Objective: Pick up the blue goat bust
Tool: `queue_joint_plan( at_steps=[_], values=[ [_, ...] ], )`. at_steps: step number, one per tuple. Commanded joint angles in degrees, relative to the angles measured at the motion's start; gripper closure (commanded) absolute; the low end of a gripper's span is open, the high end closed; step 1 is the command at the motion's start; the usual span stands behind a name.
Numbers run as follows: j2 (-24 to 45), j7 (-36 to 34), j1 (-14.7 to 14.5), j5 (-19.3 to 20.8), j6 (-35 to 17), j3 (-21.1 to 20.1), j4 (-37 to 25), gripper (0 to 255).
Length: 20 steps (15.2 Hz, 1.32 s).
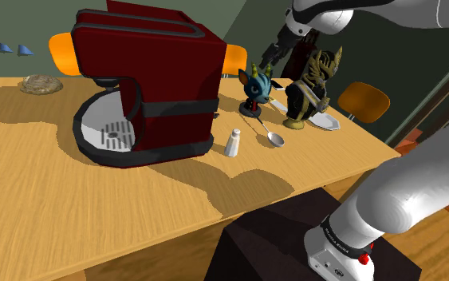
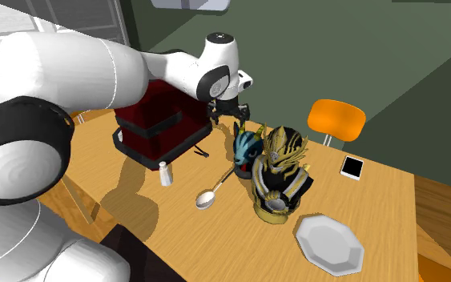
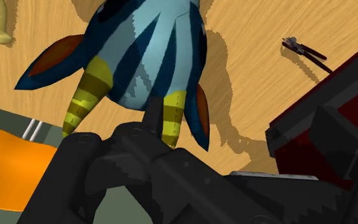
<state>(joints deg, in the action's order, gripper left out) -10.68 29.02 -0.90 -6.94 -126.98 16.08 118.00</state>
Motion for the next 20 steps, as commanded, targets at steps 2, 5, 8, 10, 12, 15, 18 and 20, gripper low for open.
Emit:
queue_joint_plan(
  at_steps=[2, 5, 8, 10, 12, 15, 18, 20],
  values=[
    [6.2, 4.9, -0.5, -4.6, -2.5, 1.6, -5.1, 0],
    [12.5, 10.1, -0.1, -9.9, -3.5, 2.6, -11.3, 0],
    [14.1, 11.7, 0.2, -11.5, -4.9, 2.5, -11.5, 0],
    [14.4, 12.3, 0.2, -12.0, -6.3, 2.4, -10.3, 0],
    [14.8, 12.9, 0.2, -12.6, -7.7, 2.4, -9.2, 0],
    [15.1, 13.4, 0.2, -13.1, -8.7, 2.3, -8.4, 0],
    [15.2, 13.4, 0.2, -13.1, -8.8, 2.3, -8.5, 255],
    [15.2, 13.4, 0.2, -13.1, -8.8, 2.3, -8.5, 255]
  ],
)
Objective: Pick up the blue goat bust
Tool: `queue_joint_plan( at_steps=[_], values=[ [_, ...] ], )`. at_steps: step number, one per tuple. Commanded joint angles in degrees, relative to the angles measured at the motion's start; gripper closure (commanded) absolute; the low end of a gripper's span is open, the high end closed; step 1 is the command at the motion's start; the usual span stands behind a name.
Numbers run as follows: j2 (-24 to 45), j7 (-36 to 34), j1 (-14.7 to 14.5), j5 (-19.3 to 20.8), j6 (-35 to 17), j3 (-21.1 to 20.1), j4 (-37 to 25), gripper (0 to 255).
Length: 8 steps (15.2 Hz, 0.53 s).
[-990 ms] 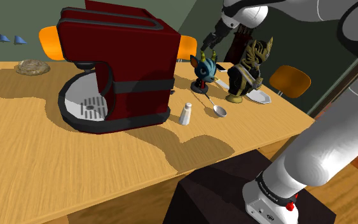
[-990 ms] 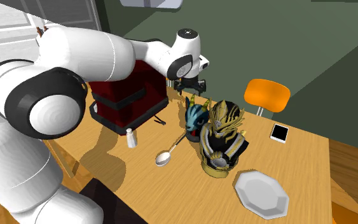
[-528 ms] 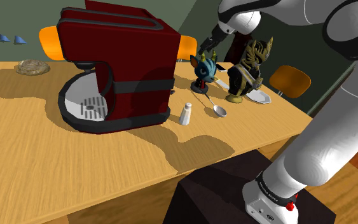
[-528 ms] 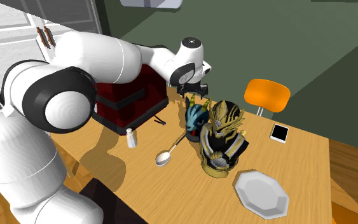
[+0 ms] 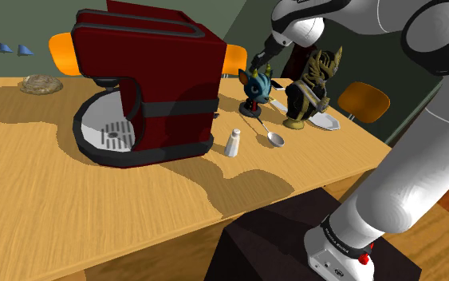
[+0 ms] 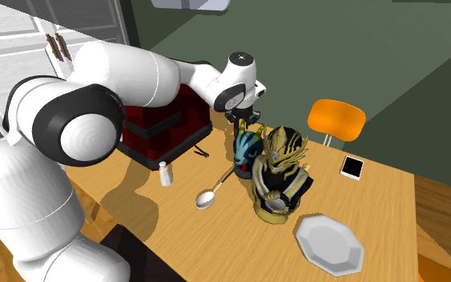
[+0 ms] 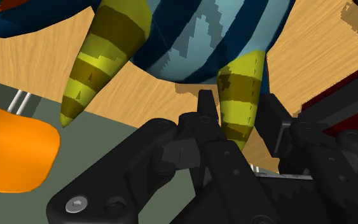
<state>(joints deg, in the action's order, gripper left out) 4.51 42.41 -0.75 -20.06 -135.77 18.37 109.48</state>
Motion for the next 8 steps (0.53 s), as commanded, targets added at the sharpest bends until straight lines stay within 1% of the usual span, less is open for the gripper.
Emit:
queue_joint_plan(
  at_steps=[1, 5, 8],
  values=[
    [0.0, 0.0, 0.0, 0.0, 0.0, 0.0, 0.0, 255],
    [-0.1, 0.0, 0.0, 0.0, 0.0, 0.0, 0.1, 255],
    [-0.7, -0.9, 0.0, 0.9, 2.1, 0.1, -1.5, 255]
  ],
)
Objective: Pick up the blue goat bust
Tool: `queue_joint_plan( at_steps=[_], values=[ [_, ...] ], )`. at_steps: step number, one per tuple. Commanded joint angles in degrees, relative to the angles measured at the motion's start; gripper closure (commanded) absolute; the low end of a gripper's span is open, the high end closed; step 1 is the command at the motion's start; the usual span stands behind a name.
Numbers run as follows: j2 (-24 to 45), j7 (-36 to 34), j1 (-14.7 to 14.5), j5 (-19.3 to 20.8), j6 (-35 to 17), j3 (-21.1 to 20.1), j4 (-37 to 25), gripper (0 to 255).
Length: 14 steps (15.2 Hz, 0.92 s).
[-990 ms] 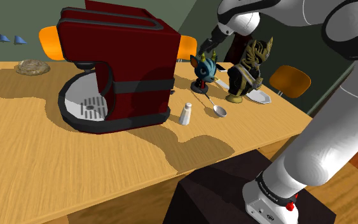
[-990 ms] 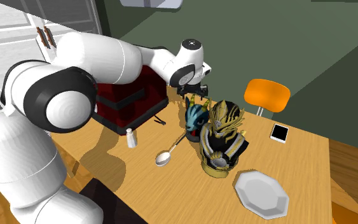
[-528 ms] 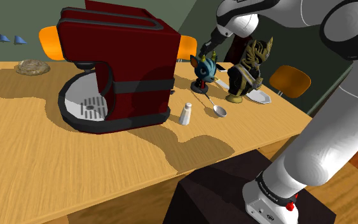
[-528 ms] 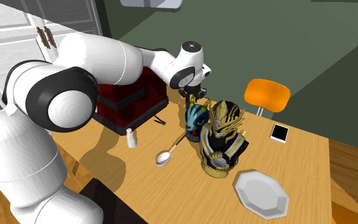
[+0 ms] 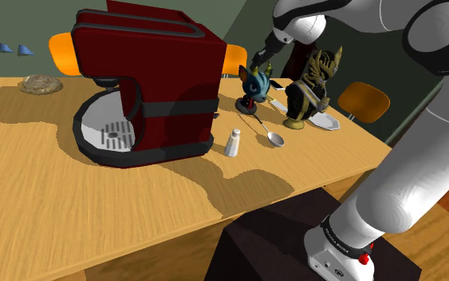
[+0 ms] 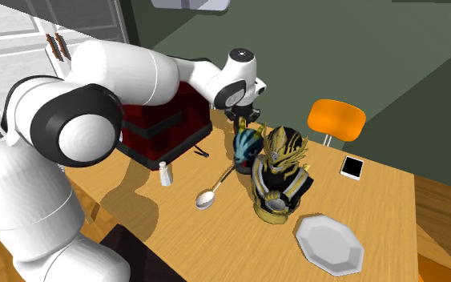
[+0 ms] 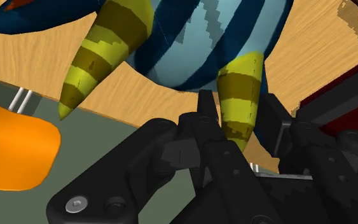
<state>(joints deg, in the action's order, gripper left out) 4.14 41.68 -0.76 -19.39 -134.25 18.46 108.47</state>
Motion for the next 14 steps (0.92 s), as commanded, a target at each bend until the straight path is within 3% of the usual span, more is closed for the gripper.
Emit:
queue_joint_plan(
  at_steps=[1, 14],
  values=[
    [-0.4, -0.5, 0.0, 0.5, 1.3, 0.1, -1.0, 255],
    [-1.4, -3.3, 0.1, 2.7, 9.2, 0.4, -8.3, 255]
  ],
)
